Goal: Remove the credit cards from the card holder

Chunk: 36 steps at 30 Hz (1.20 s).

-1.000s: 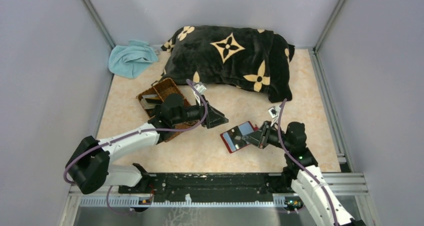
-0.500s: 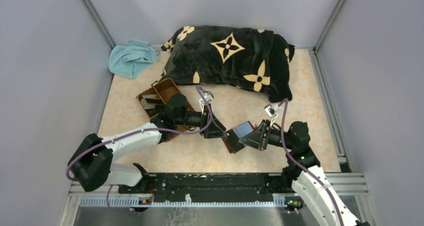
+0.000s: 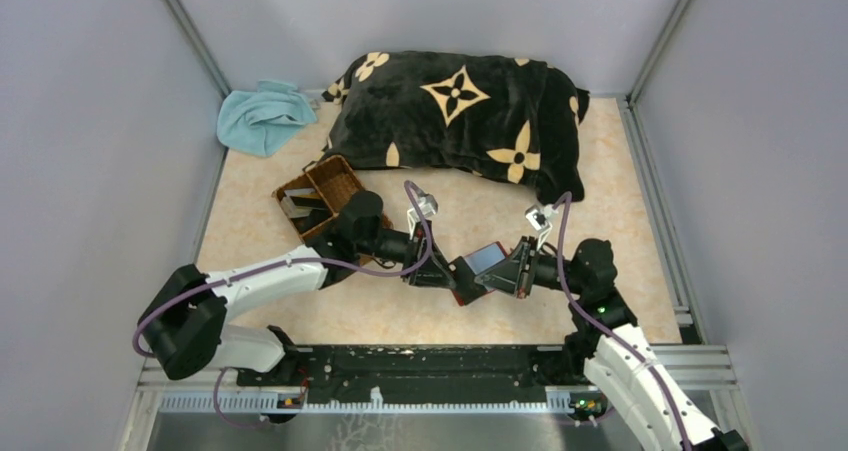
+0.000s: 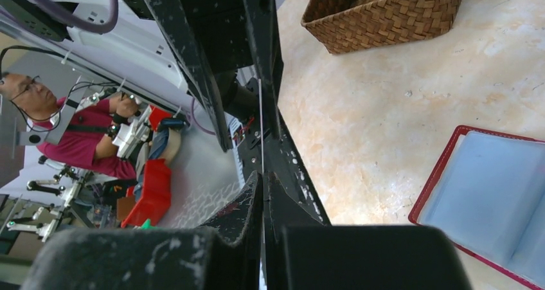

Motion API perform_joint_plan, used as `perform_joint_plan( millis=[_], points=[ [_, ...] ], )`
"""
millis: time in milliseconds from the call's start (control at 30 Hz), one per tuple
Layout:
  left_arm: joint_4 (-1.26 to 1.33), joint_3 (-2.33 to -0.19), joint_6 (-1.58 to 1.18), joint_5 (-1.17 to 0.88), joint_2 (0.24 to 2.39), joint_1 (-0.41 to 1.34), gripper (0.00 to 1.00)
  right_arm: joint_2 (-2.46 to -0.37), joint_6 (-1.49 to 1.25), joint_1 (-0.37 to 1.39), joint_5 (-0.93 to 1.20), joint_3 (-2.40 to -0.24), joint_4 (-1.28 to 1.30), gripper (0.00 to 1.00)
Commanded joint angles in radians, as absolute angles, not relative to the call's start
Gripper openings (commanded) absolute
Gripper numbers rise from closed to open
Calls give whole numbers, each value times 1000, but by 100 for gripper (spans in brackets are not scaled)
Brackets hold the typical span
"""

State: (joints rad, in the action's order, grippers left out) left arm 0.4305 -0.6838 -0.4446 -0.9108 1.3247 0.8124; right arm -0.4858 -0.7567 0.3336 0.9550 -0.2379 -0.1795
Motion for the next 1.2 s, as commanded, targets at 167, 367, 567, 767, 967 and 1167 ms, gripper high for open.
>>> perform_joint_plan(
  millis=[167,367,567,767,967,1167],
  points=[
    [381,-722,-381,-864,1332,847,16,-497,-761,353,958,-288,-261,0],
    [442,-719,-412,-873,1341,846,7,-491,-759,356,966,-286,-254,0],
    [458,-719,-423,-872,1340,847,0,-485,-755,357,961,-283,-242,0],
    [416,-695,-418,-733,1276,818,0,-439,-667,357,770,-310,-73,42],
    [95,-693,-544,-346,1175,572,0,-423,-574,356,514,-313,122,48],
    [-3,-653,-615,-172,1047,312,0,-428,-619,357,539,-226,57,47]
  ],
)
